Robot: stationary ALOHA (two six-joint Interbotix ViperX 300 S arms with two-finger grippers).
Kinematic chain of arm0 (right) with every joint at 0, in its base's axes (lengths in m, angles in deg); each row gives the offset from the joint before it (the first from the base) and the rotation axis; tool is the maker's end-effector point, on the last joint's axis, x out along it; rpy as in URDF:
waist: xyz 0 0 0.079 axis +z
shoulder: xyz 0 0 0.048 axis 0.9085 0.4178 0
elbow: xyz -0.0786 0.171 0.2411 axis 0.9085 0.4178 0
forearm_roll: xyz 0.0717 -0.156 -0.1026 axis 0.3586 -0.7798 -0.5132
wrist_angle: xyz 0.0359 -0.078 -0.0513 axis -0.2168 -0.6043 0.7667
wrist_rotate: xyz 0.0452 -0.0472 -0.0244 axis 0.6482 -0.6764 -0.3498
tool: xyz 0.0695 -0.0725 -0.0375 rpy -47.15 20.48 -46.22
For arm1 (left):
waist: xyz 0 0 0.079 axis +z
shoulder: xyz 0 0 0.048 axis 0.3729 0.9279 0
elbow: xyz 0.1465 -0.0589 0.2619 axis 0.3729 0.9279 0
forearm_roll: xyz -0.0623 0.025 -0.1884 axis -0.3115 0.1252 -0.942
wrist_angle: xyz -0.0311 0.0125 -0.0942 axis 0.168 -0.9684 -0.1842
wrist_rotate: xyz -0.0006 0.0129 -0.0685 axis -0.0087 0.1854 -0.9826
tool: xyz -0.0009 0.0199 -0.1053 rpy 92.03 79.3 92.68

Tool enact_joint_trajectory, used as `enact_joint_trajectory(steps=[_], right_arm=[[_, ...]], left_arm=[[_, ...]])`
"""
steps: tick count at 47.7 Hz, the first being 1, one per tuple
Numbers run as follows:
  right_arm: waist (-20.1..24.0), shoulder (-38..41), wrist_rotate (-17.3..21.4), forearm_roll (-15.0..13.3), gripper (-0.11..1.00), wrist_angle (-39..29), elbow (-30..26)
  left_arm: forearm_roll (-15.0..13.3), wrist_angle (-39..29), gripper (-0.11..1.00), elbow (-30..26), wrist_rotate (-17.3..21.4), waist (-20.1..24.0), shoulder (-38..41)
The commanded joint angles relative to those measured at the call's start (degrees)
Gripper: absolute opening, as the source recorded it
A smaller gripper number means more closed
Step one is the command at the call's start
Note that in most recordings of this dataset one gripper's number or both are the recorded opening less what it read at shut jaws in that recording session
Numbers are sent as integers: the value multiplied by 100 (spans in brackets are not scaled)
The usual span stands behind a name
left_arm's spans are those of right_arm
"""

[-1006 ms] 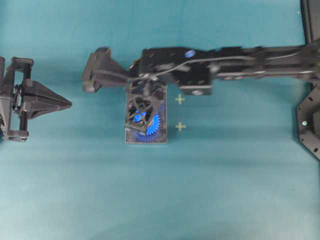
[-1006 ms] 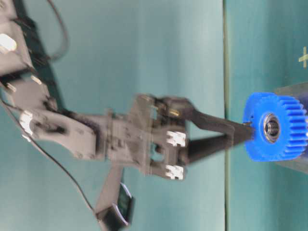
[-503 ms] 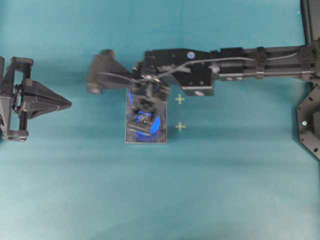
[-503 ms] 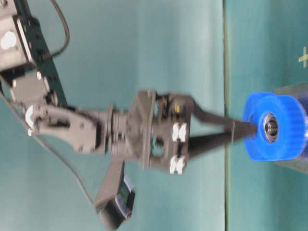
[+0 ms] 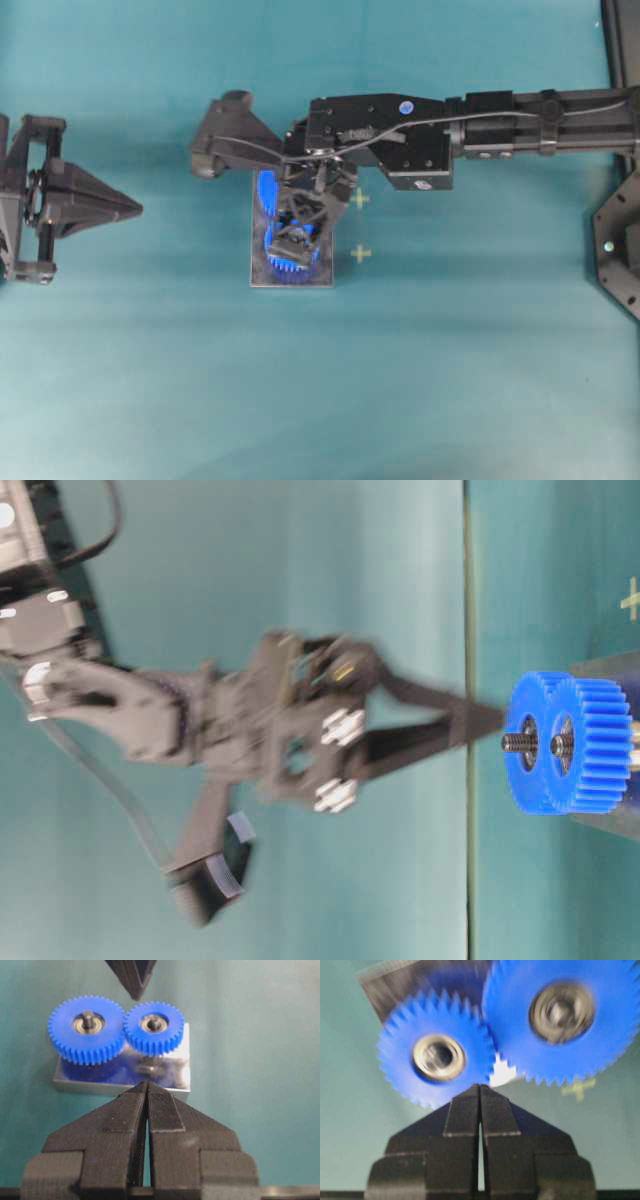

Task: Fit the small gear onto the shaft.

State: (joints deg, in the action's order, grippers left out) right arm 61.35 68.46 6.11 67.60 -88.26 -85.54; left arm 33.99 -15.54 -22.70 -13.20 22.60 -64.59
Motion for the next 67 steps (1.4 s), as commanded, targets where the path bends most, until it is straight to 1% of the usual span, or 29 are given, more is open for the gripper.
enact_joint_trajectory(steps=[1, 10, 16, 31, 36, 39, 42, 44, 49, 55, 67], right_arm=[[-18, -141, 26, -18, 0, 18, -229], [79, 176, -70, 35, 0, 18, -483], [149, 316, -132, 141, 0, 35, -571], [149, 387, -167, 193, 1, 26, -439], [193, 448, -167, 290, 9, 35, -422], [246, 457, -176, 413, 17, 88, -422], [290, 457, -176, 448, 29, 141, -396], [316, 466, -167, 448, 35, 158, -369], [316, 501, -158, 448, 45, 149, -316], [299, 519, -149, 439, 47, 167, -264], [360, 457, -97, 431, 46, 202, 123]], left_arm=[[18, 35, 0, -79, -9, 9, 9], [18, 35, 0, -88, -9, 9, 9], [18, 35, 0, -79, -9, 9, 9], [18, 35, 0, -70, -9, 9, 9], [18, 35, 0, -70, -9, 9, 9], [18, 35, 0, -70, -9, 9, 9], [18, 35, 0, -70, -9, 9, 9], [18, 35, 0, -62, -9, 9, 9], [18, 35, 0, -53, -9, 9, 9], [18, 35, 0, -44, -9, 9, 0], [18, 53, 0, -53, -9, 9, 9]])
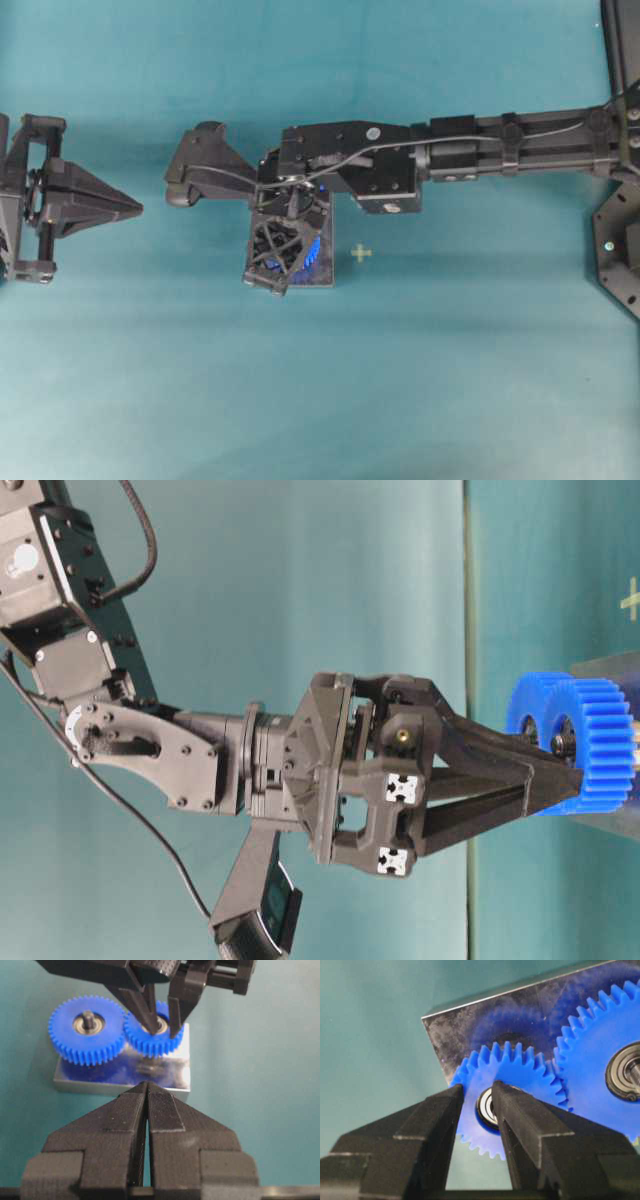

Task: Fit the small gear onto the shaft.

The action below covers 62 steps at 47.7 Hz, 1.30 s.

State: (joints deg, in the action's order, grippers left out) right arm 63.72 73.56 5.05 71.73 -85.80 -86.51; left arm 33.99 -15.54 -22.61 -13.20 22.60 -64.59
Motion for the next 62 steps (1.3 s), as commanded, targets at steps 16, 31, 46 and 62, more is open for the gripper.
enact_joint_trajectory(steps=[16, 31, 46, 62], right_arm=[[35, -272, 18, -70, 46, 114, 105], [-237, -404, -167, -176, 31, -105, -237], [-220, -264, -193, -132, 0, -255, -18], [132, -835, -18, 308, 0, -334, 993]], left_arm=[[18, 53, 0, -70, -9, 9, 0], [18, 53, 0, -62, -9, 9, -9], [18, 53, 0, -44, -9, 9, -26], [18, 53, 0, -44, -9, 9, -35]])
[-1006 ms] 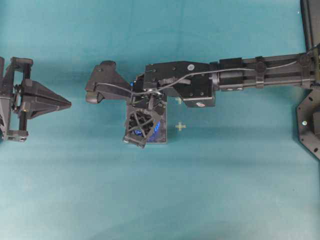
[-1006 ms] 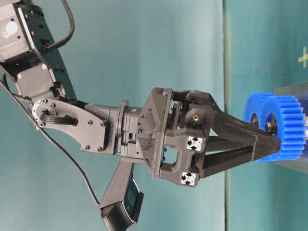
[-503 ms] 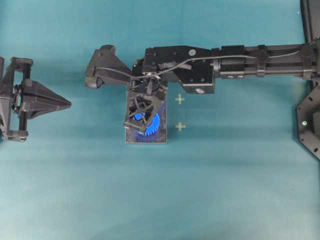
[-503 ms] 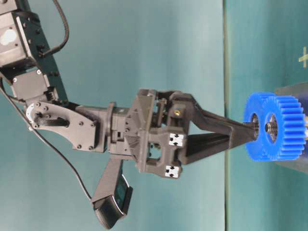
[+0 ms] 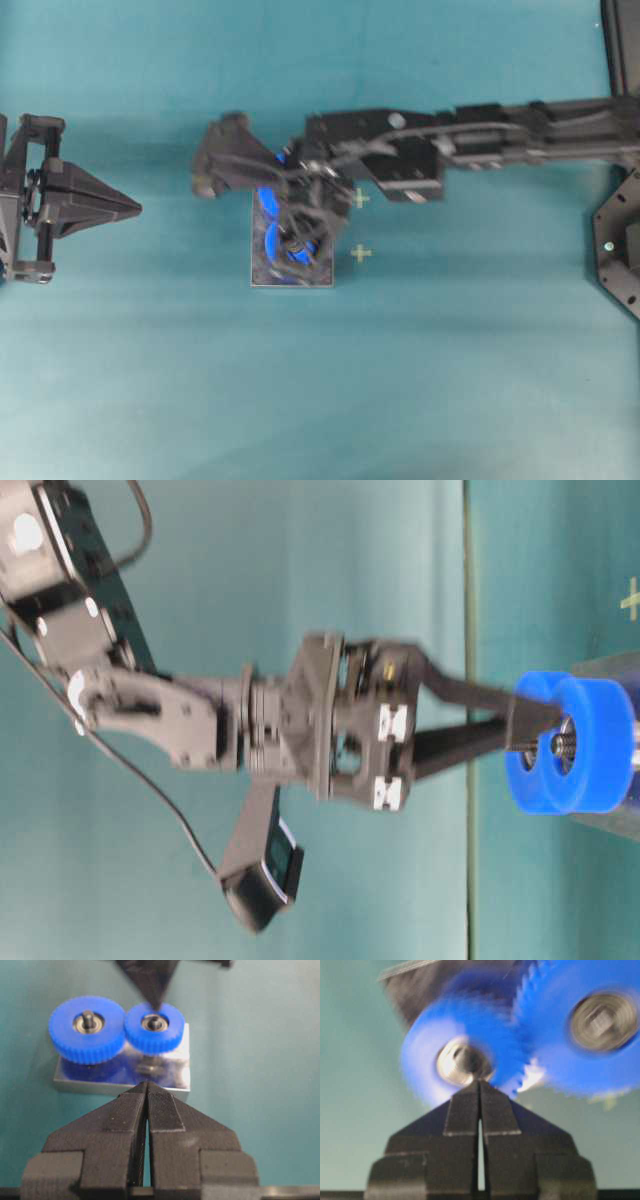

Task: Fit the small gear onto the shaft.

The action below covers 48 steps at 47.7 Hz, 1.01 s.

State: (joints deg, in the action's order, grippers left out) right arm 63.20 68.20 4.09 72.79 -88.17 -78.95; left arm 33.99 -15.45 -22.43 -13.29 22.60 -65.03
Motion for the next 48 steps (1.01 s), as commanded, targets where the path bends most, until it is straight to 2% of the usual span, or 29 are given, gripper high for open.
enact_joint_trajectory(steps=[1, 5, 10, 28, 33, 40, 48], right_arm=[[229, -369, 79, 272, 0, -88, 281], [369, -615, 97, 483, 0, -35, 413], [343, -817, 149, 501, 0, 0, 448], [-229, -475, 132, -79, 0, 598, 475], [-272, -281, 114, -97, 0, 835, 475], [-123, -220, 123, 62, 0, 1002, 422], [290, -316, 88, 580, 0, 1011, 220]], left_arm=[[18, 44, 0, -62, 0, 9, 9], [18, 44, 0, -53, 0, 18, 0], [18, 44, 0, -53, -9, 9, -9], [18, 44, 0, -79, -9, 18, -44], [18, 53, 0, -79, 0, 18, -44], [18, 44, 0, -70, 0, 9, -62], [18, 44, 0, -53, 0, 18, -70]])
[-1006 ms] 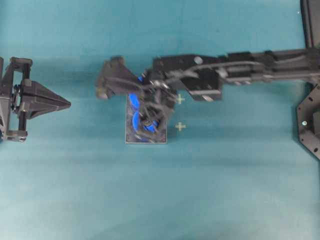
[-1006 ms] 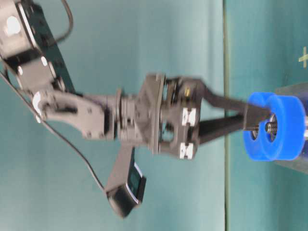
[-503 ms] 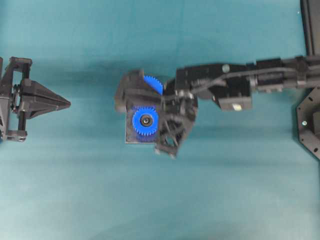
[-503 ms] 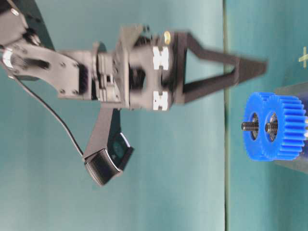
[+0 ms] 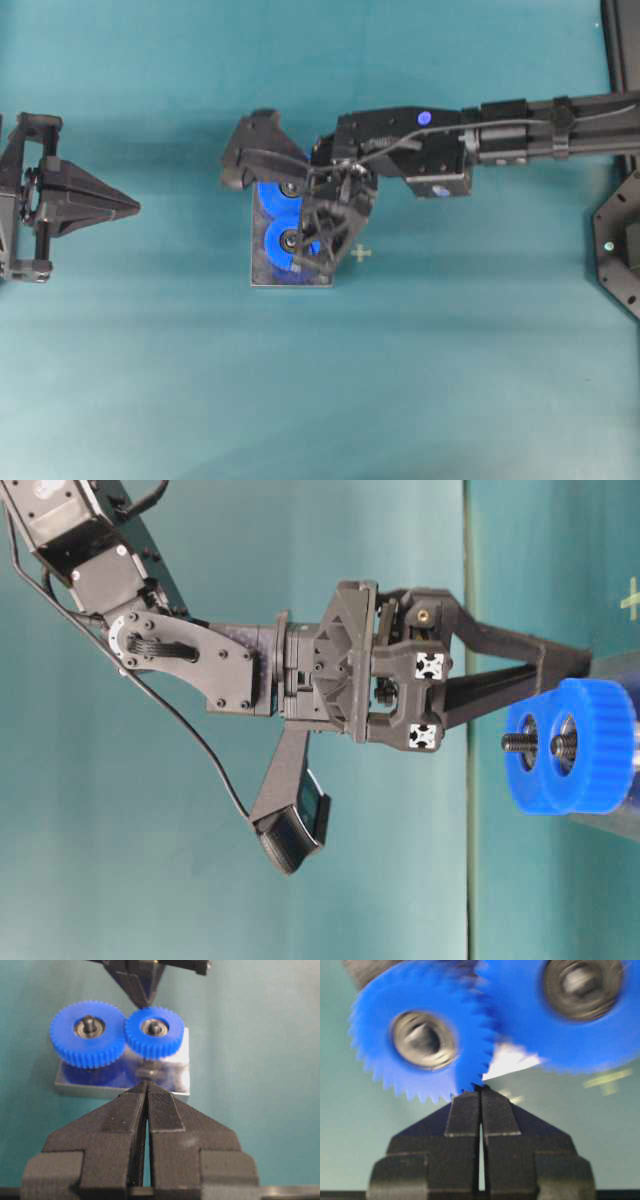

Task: Fit the small gear onto the shaft.

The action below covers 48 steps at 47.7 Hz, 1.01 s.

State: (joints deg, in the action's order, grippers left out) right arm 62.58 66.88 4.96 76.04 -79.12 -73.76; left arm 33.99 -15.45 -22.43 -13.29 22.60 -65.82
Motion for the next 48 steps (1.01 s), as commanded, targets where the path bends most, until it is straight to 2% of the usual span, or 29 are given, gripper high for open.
enact_joint_trajectory(steps=[1, 7, 14, 22, 34, 37, 40, 48], right_arm=[[404, -193, 9, 290, 0, 88, -334], [492, -352, 70, 316, 0, -281, -431], [281, -475, 26, 0, 0, -378, -791], [158, -185, -202, -369, 0, -448, -1283], [132, 439, -501, -334, 1, -967, -1784], [123, 519, -519, -325, 7, -1011, -1828], [97, 580, -527, -325, 18, -1020, -1846], [97, 633, -536, -334, 66, -984, -1784]], left_arm=[[18, 44, 0, -53, 0, 18, 9], [18, 44, 0, -35, 0, 18, 9], [18, 53, 0, -26, 0, 18, 9], [18, 44, 0, -35, 0, 18, 9], [18, 53, 0, -44, 0, 18, -44], [18, 44, 0, -26, 0, 18, -79], [18, 35, 0, -18, 0, 9, -114], [18, 18, 0, 18, 0, 18, -211]])
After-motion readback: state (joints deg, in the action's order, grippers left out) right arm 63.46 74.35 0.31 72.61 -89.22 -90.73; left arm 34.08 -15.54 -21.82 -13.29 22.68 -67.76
